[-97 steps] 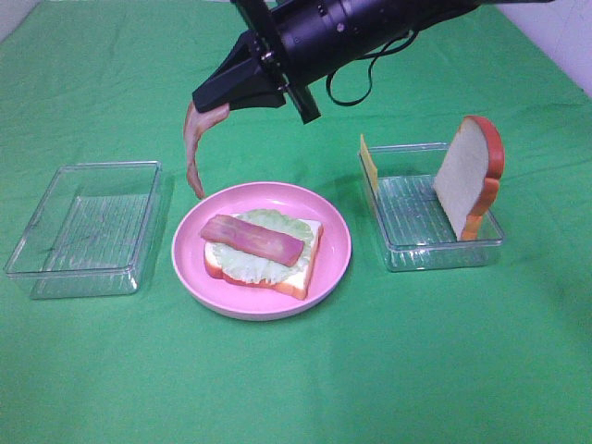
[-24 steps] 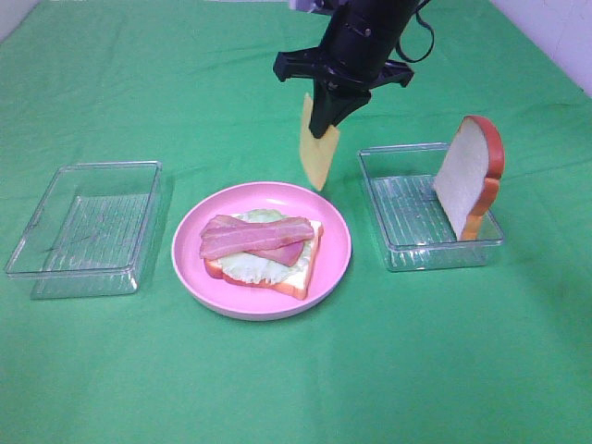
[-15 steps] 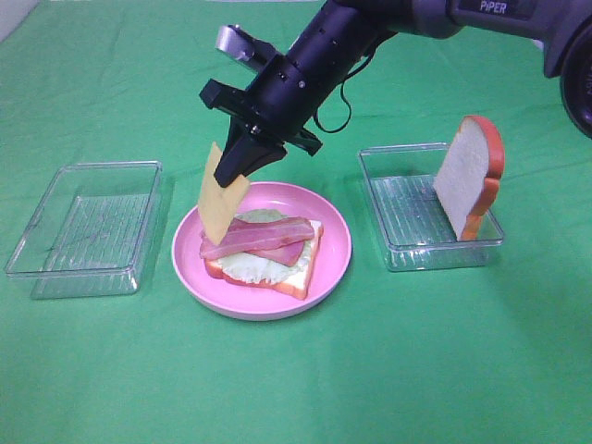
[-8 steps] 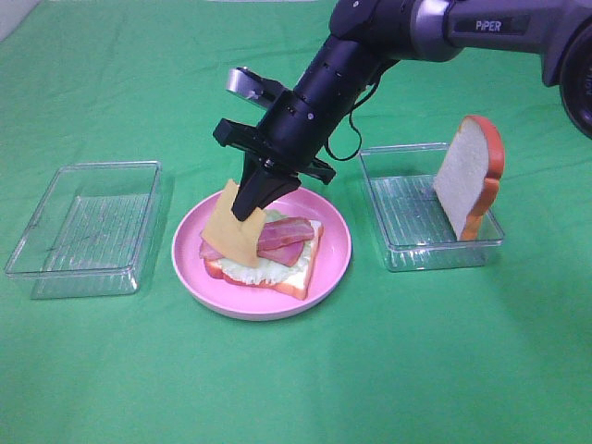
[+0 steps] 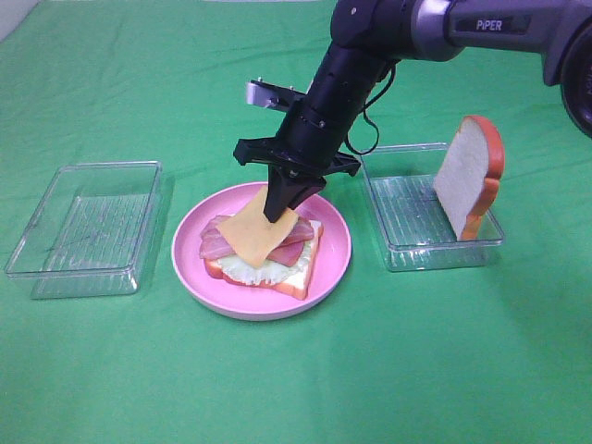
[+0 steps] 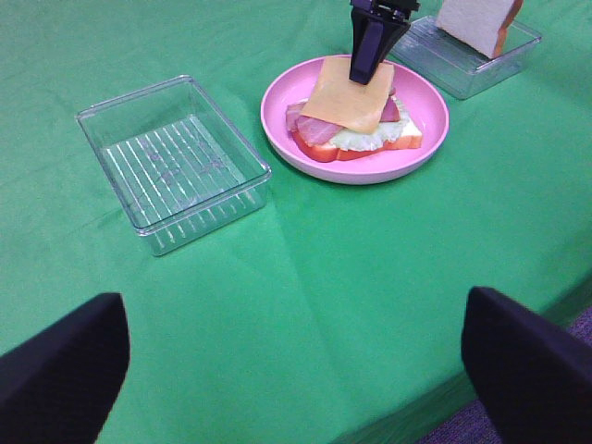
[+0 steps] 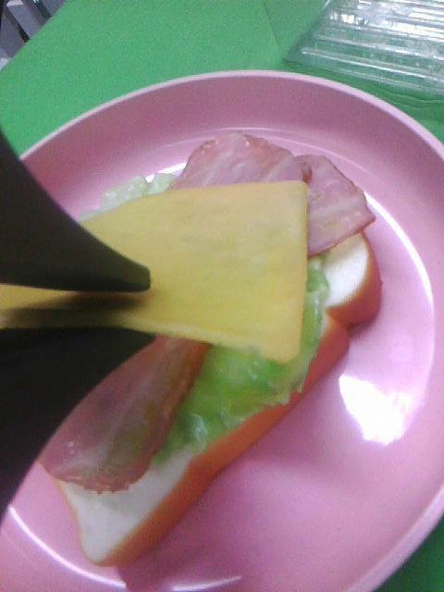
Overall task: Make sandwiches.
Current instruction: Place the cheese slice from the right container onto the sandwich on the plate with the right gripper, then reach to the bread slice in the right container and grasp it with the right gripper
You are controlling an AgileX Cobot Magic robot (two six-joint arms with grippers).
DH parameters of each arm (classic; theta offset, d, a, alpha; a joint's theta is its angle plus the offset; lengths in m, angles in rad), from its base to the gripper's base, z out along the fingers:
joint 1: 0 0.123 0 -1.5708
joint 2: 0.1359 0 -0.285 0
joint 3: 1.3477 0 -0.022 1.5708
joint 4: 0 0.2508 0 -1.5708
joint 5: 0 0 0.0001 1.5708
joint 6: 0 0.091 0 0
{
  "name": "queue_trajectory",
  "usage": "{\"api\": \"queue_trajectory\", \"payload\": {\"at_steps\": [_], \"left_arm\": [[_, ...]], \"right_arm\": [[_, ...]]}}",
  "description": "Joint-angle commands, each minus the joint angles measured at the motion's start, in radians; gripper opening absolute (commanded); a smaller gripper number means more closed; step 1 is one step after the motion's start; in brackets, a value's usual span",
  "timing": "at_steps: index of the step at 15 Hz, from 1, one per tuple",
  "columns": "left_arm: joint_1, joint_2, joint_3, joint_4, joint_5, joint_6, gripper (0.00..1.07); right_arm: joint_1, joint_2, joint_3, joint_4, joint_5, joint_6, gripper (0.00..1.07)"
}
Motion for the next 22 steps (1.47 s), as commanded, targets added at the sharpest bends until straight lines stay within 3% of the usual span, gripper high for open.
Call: {"api": "queue_trajectory", "payload": {"at_steps": [1, 2, 3, 4, 17, 22], "left_arm": [[-0.003, -0.020, 0.002, -0.001, -0.010, 0.003, 0.92], [-0.003, -0.020, 0.002, -0.001, -0.010, 0.003, 0.92], [-0.003, -0.020, 0.002, -0.001, -0.010, 0.003, 0.92], [-0.003, -0.020, 0.002, -0.001, -0.010, 0.003, 0.92], [-0.003, -0.020, 0.002, -0.001, -0.010, 0.003, 0.92], [-0.003, -0.020, 0.002, -0.001, -0.010, 0.003, 0.92]], "right_arm": [[-0.001, -0.005, 0.008, -0.011, -0.028, 0.015, 0.42], [-0.001, -0.005, 0.008, -0.021, -0.032, 0.021, 0.50], [-0.001, -0.017, 0.001, -0.073, -0.040, 0.033, 0.72], [-0.001, -0.031, 0.001, -0.109, -0.042, 0.042, 0.74], [-0.016, -0.339, 0.001, -0.696, 0.130, 0.277, 0.74], [-0.235, -0.339, 0.005, -0.523, 0.147, 0.292, 0.74]]}}
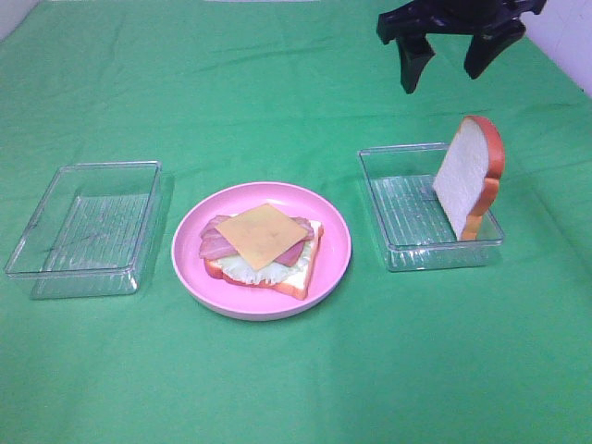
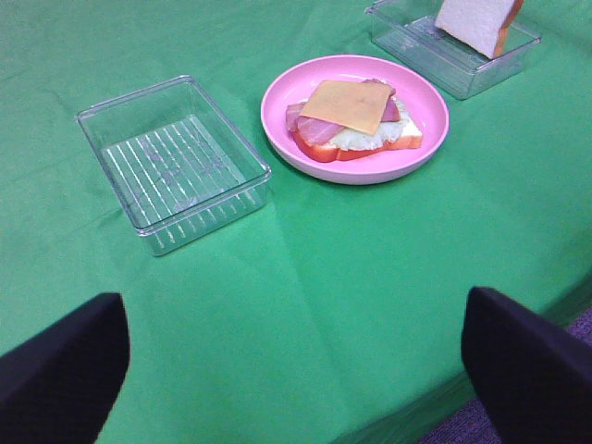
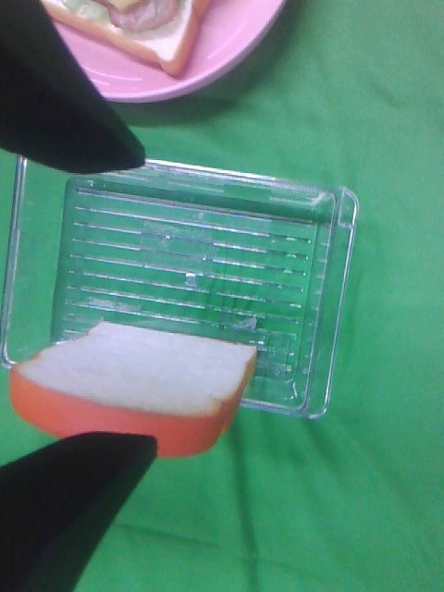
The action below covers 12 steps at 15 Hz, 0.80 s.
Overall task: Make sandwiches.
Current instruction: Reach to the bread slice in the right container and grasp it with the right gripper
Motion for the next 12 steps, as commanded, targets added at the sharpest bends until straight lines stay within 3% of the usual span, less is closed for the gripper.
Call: {"api": "queue_trajectory", "payload": {"at_steps": [1, 4, 6, 12], "left_arm": [[-0.003, -0.020, 0.002, -0.001, -0.010, 0.003, 0.92], [-0.003, -0.020, 0.002, -0.001, -0.010, 0.003, 0.92], [-0.003, -0.020, 0.002, -0.001, -0.010, 0.003, 0.92], [-0.003, -0.020, 0.002, -0.001, -0.010, 0.003, 0.92]], "right_arm": [[-0.064, -0.003, 0.007, 0.047, 0.073, 0.012, 0.74], [-0.145, -0.003, 0.091, 0.114, 0.073, 0.005, 0.74], [-0.153, -0.003, 0.159, 0.117, 0.061, -0.012, 0.74], [-0.153, 0.070, 0.191, 0.133, -0.052, -0.031, 0.73]]}}
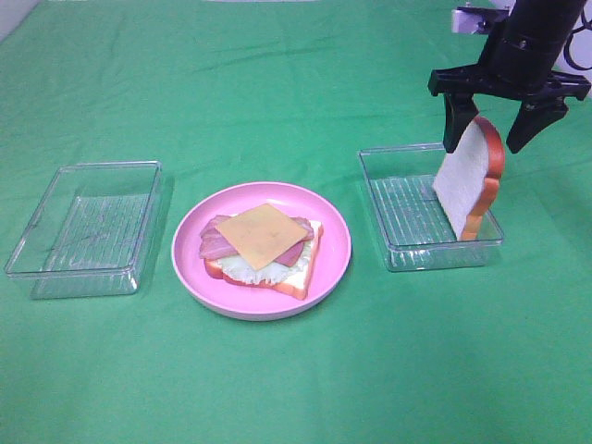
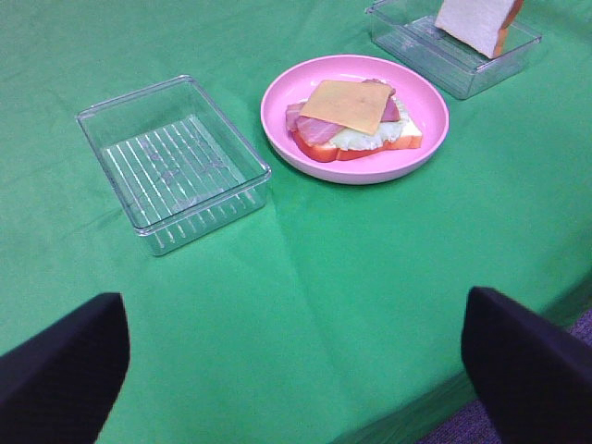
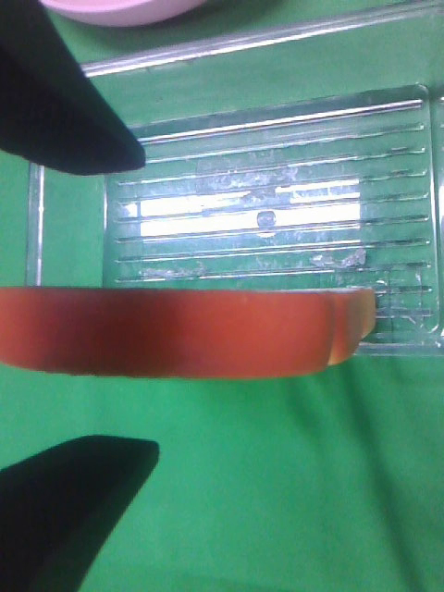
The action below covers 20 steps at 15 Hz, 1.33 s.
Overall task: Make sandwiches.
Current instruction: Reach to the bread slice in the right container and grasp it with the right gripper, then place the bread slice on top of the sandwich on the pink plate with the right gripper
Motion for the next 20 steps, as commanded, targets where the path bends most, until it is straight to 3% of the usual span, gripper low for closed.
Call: {"api": "queue_trajectory", "payload": {"at_steps": [1, 4, 5, 7, 11, 14, 16, 17, 20], "left_arm": [[-0.003, -0.020, 0.002, -0.001, -0.010, 0.003, 0.92], [-0.003, -0.020, 0.002, -0.001, -0.010, 0.003, 0.92], [-0.003, -0.020, 0.002, -0.001, -0.010, 0.003, 0.92], [-0.003, -0.020, 0.002, -0.001, -0.010, 0.003, 0.92], [-0.003, -0.020, 0.002, -0.001, -0.010, 0.003, 0.92], [-0.003, -0.020, 0.002, -0.001, -0.010, 0.003, 0.92], [-0.003, -0.020, 0.002, -0.001, -0.010, 0.003, 0.92], [-0.003, -0.020, 0.002, -0.001, -0.010, 0.003, 0.92], [-0.003, -0.020, 0.002, -0.001, -0.010, 0.003, 0.92]], "right_arm": [[-0.003, 0.028, 0.007, -0.006, -0.017, -0.032, 0.68], [-0.003, 0.034, 0.007, -0.017, -0.014, -0.041, 0.38], [-0.003, 0.034, 0.007, -0.020, -0.006, -0.040, 0.21], [-0.003, 0.034, 0.007, -0.018, 0.006, -0.038, 0.00], [-0.003, -0.003, 0.007, -0.011, 0.010, -0.038, 0.00], [-0.002, -0.074, 0.007, 0.071, 0.011, -0.047, 0.00], [-0.002, -0.101, 0.007, 0.258, 0.007, -0.137, 0.00], [-0.001, -0.105, 0.018, 0.453, 0.011, -0.238, 0.00], [0.028, -0.105, 0.105, 0.687, -0.012, -0.356, 0.00]]}}
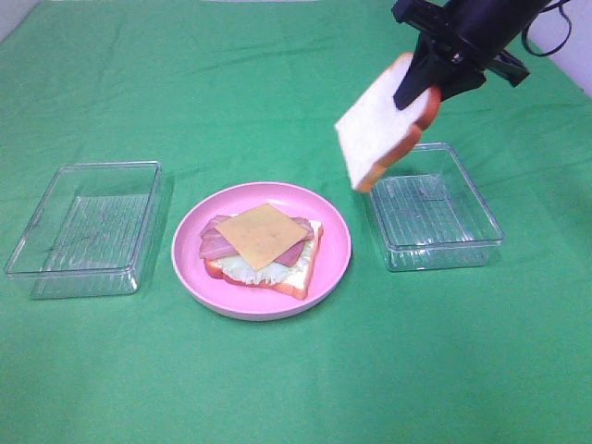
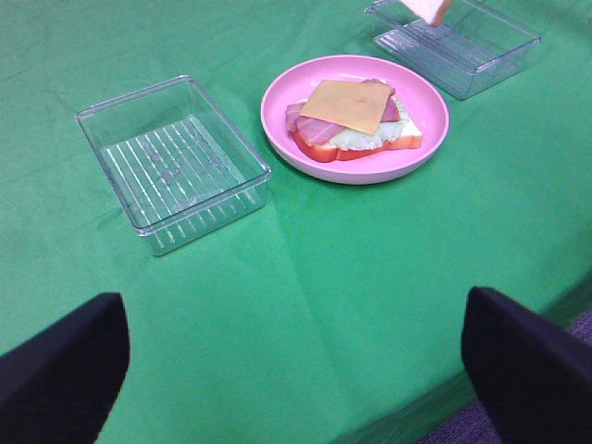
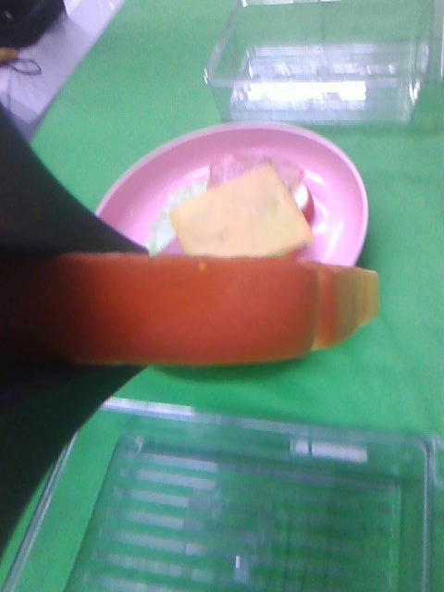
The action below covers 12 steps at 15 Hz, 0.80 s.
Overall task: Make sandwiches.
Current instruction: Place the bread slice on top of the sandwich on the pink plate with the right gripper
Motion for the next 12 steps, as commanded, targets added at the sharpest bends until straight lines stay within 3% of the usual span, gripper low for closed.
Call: {"api": "queue_trajectory", "payload": {"at_steps": [1, 7, 12], "left_arm": [[-0.003, -0.020, 0.002, -0.001, -0.010, 0.003, 0.92], [-0.003, -0.020, 0.002, -0.001, -0.010, 0.003, 0.92], [-0.003, -0.020, 0.002, -0.001, -0.010, 0.003, 0.92]], "right_arm": [[0.057, -0.002, 0.109, 0.232, -0.054, -0.138, 0.00], [0.213, 0.024, 0.268, 0.364, -0.300, -0.176, 0.00], [0.215, 0.103, 0.312, 0.496, -0.321, -0.187, 0.00]]}}
